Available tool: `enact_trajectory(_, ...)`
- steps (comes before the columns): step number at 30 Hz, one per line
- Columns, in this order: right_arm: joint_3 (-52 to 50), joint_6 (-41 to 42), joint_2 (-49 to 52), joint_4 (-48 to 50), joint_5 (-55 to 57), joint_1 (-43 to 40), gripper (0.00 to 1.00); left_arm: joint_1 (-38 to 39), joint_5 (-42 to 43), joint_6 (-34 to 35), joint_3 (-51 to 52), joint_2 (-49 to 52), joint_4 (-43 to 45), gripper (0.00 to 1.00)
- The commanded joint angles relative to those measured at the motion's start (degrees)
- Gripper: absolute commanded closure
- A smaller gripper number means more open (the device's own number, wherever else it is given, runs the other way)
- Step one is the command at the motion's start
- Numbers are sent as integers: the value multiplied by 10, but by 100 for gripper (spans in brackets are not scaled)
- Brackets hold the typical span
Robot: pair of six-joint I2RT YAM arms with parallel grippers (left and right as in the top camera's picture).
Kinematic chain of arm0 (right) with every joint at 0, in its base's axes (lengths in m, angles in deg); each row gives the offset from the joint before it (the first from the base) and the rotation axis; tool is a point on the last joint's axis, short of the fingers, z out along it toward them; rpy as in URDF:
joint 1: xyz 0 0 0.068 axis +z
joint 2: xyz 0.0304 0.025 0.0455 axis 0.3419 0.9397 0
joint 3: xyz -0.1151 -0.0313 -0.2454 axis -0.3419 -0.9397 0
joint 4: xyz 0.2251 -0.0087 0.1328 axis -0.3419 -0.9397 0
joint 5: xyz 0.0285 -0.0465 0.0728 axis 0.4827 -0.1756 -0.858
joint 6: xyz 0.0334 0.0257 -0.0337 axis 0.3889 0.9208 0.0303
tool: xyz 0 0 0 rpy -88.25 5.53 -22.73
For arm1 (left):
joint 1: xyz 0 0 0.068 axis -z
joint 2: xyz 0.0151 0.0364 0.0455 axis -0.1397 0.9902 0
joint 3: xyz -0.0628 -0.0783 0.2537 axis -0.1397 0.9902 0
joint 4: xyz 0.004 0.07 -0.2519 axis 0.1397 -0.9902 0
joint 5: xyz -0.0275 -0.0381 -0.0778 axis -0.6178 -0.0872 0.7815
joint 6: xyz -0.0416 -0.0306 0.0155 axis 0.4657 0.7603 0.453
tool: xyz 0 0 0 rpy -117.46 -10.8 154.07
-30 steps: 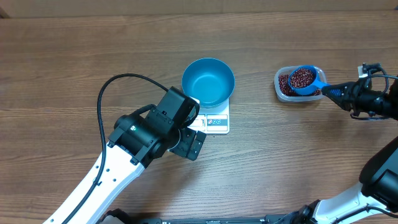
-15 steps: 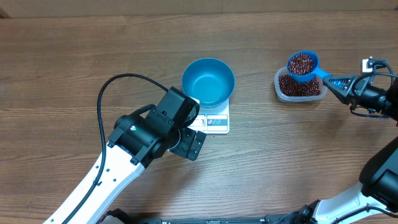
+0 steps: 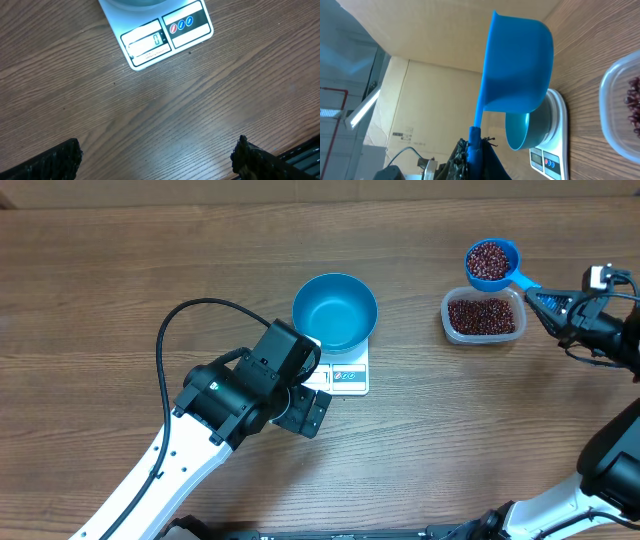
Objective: Scoop item into bowl and weigh 150g on scale
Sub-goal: 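Carry the scoop left over the blue bowl on the scale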
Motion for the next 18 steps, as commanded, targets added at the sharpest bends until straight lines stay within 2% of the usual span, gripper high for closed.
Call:
enact_trajectory(1,-3,-5,0,17,-43,49,96,-3,5,8,-4,-11,0,0)
enact_trajectory(12,-1,-3,0,121,-40,237,96,-3,5,8,-4,-11,0,1)
enact_trajectory(18,-1,41,0,182,50,310,96,-3,5,8,-4,-11,0,1)
